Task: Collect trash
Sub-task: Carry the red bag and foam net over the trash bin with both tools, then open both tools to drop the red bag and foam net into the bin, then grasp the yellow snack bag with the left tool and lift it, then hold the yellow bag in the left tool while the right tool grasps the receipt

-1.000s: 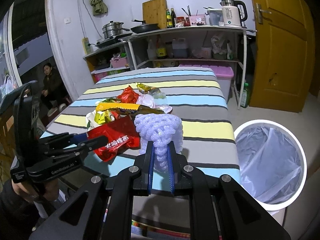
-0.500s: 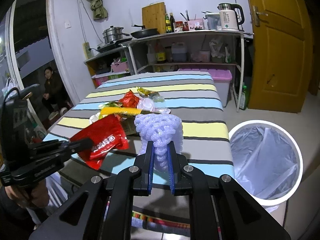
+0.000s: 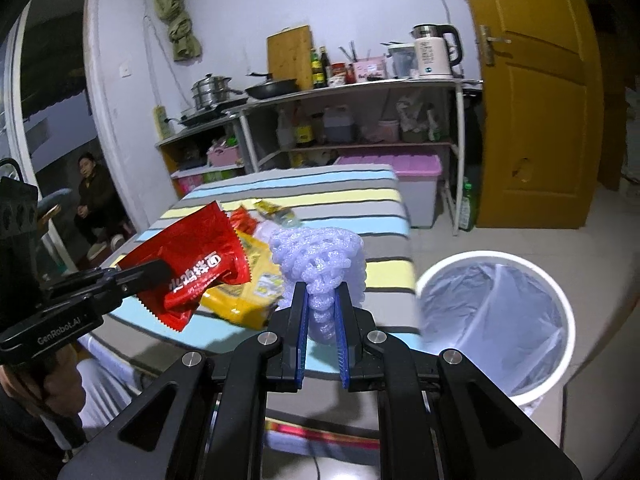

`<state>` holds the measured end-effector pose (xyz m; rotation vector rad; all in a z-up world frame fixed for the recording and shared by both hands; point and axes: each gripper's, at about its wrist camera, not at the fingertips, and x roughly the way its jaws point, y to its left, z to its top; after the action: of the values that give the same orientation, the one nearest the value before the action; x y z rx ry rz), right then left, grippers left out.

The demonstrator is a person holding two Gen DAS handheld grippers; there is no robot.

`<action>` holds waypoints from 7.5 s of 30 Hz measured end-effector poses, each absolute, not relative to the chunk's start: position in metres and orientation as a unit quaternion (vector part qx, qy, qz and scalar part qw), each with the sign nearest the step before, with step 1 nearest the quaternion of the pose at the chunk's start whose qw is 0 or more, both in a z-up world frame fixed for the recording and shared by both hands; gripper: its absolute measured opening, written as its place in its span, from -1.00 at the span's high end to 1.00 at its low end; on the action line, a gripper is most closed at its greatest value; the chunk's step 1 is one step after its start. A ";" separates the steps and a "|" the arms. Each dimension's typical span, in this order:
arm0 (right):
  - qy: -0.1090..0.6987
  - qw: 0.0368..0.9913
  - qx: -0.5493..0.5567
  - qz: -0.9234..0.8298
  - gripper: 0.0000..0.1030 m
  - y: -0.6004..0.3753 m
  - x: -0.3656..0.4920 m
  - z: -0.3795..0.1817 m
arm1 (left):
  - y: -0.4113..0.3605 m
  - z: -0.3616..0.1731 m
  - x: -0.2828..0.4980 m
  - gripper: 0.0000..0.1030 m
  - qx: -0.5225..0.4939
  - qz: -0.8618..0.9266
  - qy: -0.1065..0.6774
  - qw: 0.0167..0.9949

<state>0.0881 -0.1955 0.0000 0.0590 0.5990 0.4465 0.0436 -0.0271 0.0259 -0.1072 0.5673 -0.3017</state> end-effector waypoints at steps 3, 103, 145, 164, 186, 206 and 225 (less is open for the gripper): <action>0.292 0.934 0.036 0.202 0.75 -0.210 0.092 0.000 | -0.043 0.028 0.057 0.99 -0.049 -0.162 0.280 0.945; 0.349 0.906 0.006 0.239 0.27 -0.180 0.136 -0.035 | 0.012 -0.053 0.123 0.33 -0.123 -0.083 0.362 0.920; 0.351 0.874 -0.067 0.329 0.18 -0.060 0.152 -0.043 | 0.124 0.022 0.049 0.85 -0.159 0.014 0.239 0.958; 0.396 0.880 -0.096 0.245 0.18 -0.068 0.190 -0.078 | 0.138 0.005 0.059 0.85 -0.176 0.012 0.248 0.953; 0.434 0.866 -0.034 0.247 0.05 -0.043 0.232 -0.079 | 0.137 -0.002 0.069 0.85 -0.180 0.000 0.256 0.950; 0.409 0.867 -0.022 0.282 0.53 -0.066 0.200 -0.062 | 0.119 0.009 0.062 0.85 -0.167 -0.007 0.252 0.953; 0.344 0.899 0.005 0.273 0.53 -0.124 0.153 -0.013 | 0.059 0.040 0.059 0.85 -0.136 -0.063 0.246 0.958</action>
<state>0.1526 -0.1237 -0.0134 0.0107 0.7117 0.5650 0.0595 0.0590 0.0399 -0.2761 0.4982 -0.1271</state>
